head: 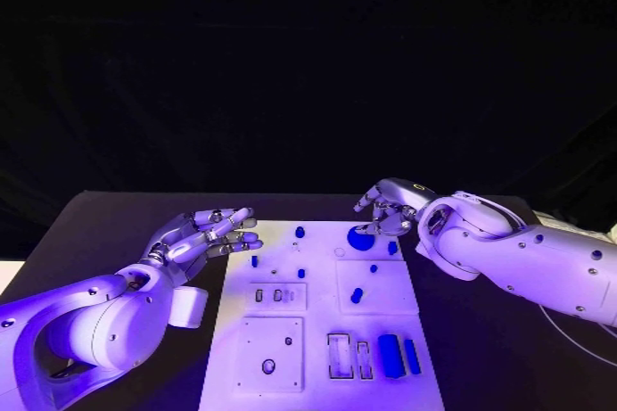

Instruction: Assemble the parts on the task board

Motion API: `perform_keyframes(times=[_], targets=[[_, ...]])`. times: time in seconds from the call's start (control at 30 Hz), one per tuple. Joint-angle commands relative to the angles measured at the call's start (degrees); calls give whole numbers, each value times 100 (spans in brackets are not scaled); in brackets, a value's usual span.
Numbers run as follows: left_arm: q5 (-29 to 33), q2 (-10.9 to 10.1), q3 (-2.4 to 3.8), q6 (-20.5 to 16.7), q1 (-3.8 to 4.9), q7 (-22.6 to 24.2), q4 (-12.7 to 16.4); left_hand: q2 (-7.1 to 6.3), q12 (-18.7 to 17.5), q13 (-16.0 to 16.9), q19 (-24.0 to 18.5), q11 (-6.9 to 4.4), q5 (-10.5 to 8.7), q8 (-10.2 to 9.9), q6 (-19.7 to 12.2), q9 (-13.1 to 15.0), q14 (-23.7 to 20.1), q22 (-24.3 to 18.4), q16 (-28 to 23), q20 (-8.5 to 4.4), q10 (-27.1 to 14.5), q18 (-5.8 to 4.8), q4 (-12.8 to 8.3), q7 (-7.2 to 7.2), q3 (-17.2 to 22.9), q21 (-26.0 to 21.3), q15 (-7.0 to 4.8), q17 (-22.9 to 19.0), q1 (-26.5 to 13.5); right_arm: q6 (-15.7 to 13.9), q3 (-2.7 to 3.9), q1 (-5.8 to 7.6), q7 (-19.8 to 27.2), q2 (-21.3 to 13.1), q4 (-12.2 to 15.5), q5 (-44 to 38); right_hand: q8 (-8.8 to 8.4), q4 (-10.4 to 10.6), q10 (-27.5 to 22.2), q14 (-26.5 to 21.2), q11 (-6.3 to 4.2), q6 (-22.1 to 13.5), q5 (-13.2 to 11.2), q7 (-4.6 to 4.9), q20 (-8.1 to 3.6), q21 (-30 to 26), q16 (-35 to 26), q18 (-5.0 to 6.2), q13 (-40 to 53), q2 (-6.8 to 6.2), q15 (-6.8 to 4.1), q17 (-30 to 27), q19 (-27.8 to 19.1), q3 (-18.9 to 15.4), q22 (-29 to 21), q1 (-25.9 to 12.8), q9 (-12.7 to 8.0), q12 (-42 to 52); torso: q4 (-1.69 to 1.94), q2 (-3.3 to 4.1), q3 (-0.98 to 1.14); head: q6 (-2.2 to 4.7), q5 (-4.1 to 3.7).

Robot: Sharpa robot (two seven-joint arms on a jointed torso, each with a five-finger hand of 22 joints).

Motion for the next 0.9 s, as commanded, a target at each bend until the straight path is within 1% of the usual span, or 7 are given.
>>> perform_keyframes(times=[0.03, 0.1, 0.3, 0.43, 0.6, 0.73, 0.9], targets=[[27, 17, 4, 152, 14, 12, -3, 45, -17, -4, 34, 15, -19, -27, -15, -6, -1, -7, -22, 25, -31, 102, -38, 38, 8, -27, 28, 6, -7, 235, 3, -20, -337, -100, 48, 518, 29, 136, -25, 356, -12, -33, 56, -24, 5, 169, 184, -144, 1459, 91, -8, 295, 93, -398, 267, 144, 13, 1294, -42, 6, 15, 15, -22], [28, 23, 4, 157, 13, 10, -8, 45, -17, -4, 34, 15, -19, -27, -15, -6, -1, -7, -22, 25, -31, 102, -38, 38, 8, -27, 28, 6, -7, 310, 3, -32, -407, -132, 38, 496, 45, 365, -351, 358, 9, -41, 82, -7, 21, 274, 296, -168, 2734, 231, 32, 467, 110, -723, 412, 318, 17, 2323, -37, 4, 12, 13, -29], [29, 33, 4, 162, 13, 6, -20, 45, -17, -4, 34, 15, -19, -27, -15, -6, -1, -7, -22, 25, -31, 102, -38, 38, 8, -27, 28, 6, -7, 440, 1, -76, -506, -75, -46, 395, 61, 582, -382, 376, 40, -36, 50, 26, 44, 352, 382, -170, 3659, 203, 46, 629, 117, -876, 534, 452, 17, 3048, -15, 10, 13, 3, -43], [29, 39, 4, 164, 13, 7, -25, 45, -17, -4, 34, 15, -19, -27, -15, -6, -1, -7, -22, 25, -31, 102, -38, 38, 8, -27, 28, 6, -7, 498, -2, -121, -522, 24, -131, 325, 68, 639, -352, 390, 44, -31, 52, 30, 50, 391, 428, -180, 3987, 208, 51, 721, 132, -904, 599, 500, 17, 3322, -4, 5, 1, -23, -41], [29, 40, 4, 164, 13, 7, -33, 45, -17, -4, 34, 15, -19, -27, -15, -6, -1, -7, -22, 25, -31, 102, -38, 38, 8, -27, 28, 6, -7, 543, -5, -159, -530, 122, -194, 244, 87, 669, -253, 416, 45, -2, 52, 29, 54, 453, 504, -197, 4456, 230, 54, 875, 167, -916, 705, 553, 21, 3769, -13, 6, 5, -37, -17], [29, 41, 4, 168, 13, 6, -32, 47, -17, -3, 34, 13, -19, -27, -13, -5, 0, -8, -25, 25, -28, 102, -40, 35, 7, -30, 28, 8, -7, 575, -8, -172, -544, 183, -230, 139, 100, 675, -217, 438, 47, 20, 51, 29, 57, 502, 569, -212, 4689, 243, 57, 1013, 195, -923, 790, 583, 22, 3981, -16, 5, -2, -47, -13], [29, 39, 4, 170, 13, 3, -29, 50, -16, -1, 36, 11, -19, -26, -8, -4, 1, -11, -29, 26, -24, 103, -43, 31, 6, -35, 28, 11, -8, 610, -9, -176, -587, 221, -270, 13, 112, 658, -156, 474, 50, 44, 49, 30, 63, 576, 669, -234, 4992, 271, 63, 1229, 241, -915, 921, 631, 22, 4272, -16, 4, 1, -53, -25]])
